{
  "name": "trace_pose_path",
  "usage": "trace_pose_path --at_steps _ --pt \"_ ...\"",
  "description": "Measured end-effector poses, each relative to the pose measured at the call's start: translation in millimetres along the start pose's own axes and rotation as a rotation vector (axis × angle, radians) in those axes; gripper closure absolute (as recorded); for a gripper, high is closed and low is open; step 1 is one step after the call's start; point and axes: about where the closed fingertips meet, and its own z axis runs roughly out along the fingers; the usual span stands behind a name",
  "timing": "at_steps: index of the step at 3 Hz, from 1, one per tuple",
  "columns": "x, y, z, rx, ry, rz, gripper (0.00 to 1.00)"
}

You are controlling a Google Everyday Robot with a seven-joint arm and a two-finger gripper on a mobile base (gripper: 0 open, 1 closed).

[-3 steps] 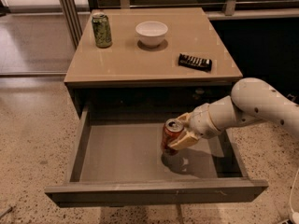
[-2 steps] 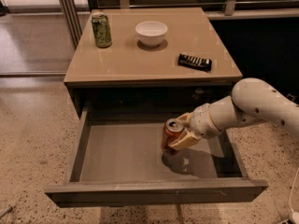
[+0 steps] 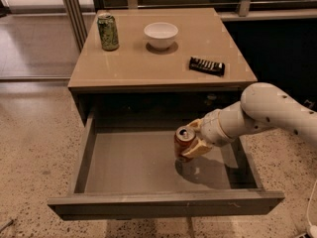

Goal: Place coke can into top drawer

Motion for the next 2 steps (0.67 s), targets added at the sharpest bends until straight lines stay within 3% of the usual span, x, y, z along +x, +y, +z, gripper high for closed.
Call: trace_pose_path --at_steps 2 --pt "13 -33 16 0.031 0.019 -0.027 1.00"
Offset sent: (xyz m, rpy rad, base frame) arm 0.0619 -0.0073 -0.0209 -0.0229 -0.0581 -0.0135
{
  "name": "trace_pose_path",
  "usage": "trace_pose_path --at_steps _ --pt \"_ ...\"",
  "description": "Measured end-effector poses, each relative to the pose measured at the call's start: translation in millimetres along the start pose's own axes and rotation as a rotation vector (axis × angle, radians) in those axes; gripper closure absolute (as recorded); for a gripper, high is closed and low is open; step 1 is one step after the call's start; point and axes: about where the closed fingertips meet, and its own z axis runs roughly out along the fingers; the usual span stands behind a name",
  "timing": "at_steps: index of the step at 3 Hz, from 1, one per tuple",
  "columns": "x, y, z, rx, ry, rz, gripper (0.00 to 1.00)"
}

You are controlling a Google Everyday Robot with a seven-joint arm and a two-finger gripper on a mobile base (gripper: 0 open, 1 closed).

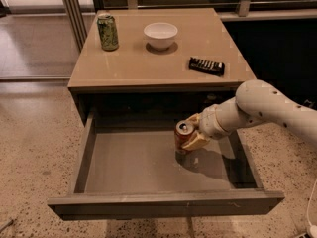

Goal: Place coke can into top drawer

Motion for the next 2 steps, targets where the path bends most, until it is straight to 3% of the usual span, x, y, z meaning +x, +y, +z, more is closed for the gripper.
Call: trace_pose_path --at_steps 2 --pt "14 -27 21 -0.008 -0.033 0.042 1.00"
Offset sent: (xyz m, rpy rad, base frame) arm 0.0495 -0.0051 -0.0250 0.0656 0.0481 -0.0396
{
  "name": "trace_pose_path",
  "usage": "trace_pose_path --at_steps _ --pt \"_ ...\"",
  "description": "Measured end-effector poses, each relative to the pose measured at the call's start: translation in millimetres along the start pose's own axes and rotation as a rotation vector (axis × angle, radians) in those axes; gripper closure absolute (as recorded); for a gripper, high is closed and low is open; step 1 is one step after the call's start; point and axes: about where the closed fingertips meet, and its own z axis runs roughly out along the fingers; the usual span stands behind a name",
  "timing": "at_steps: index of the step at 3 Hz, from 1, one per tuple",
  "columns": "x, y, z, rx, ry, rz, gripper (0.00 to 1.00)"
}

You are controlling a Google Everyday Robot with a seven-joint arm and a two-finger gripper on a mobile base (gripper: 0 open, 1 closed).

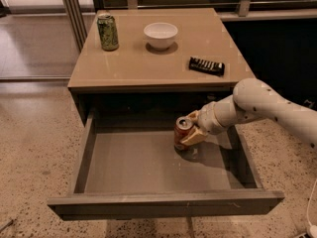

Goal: Place coke can into top drawer

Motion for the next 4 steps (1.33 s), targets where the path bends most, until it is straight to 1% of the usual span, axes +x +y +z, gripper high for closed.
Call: trace_pose_path --at_steps 1,3,4 --pt "5 -6 5 -0.007 -0.008 0.034 1.00" --pt "20 -8 13 -0.017 -0.022 0.108 1.00" --pt "20 -8 12 -0.017 -0.022 0.110 0.88"
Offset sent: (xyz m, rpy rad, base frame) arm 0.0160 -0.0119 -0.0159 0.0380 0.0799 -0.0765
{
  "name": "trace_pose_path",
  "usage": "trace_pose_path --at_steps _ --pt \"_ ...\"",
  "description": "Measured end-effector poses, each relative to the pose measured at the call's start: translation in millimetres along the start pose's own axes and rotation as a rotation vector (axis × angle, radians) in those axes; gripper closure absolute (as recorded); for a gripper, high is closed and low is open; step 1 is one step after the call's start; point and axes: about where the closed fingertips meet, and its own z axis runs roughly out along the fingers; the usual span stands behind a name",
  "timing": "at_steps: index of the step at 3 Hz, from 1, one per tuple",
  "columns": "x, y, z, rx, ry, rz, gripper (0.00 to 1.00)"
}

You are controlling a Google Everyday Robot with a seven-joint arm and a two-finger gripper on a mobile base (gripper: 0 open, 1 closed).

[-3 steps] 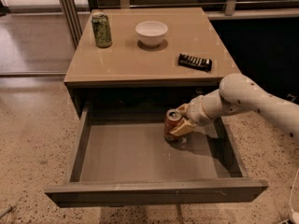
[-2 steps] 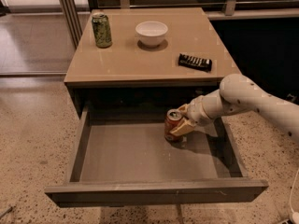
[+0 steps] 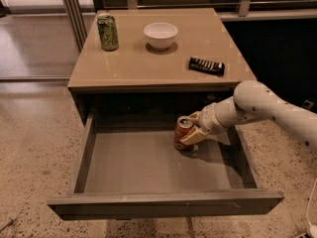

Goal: Place coke can into top drawer

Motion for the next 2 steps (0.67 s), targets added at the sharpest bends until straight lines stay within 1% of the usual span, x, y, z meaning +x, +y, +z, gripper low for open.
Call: trace_pose_path --at_steps 1,2 --pt "0.0 0.0 0.1 0.000 0.000 0.000 0.63" --pt "0.0 0.0 0.1 0.000 0.000 0.000 0.42"
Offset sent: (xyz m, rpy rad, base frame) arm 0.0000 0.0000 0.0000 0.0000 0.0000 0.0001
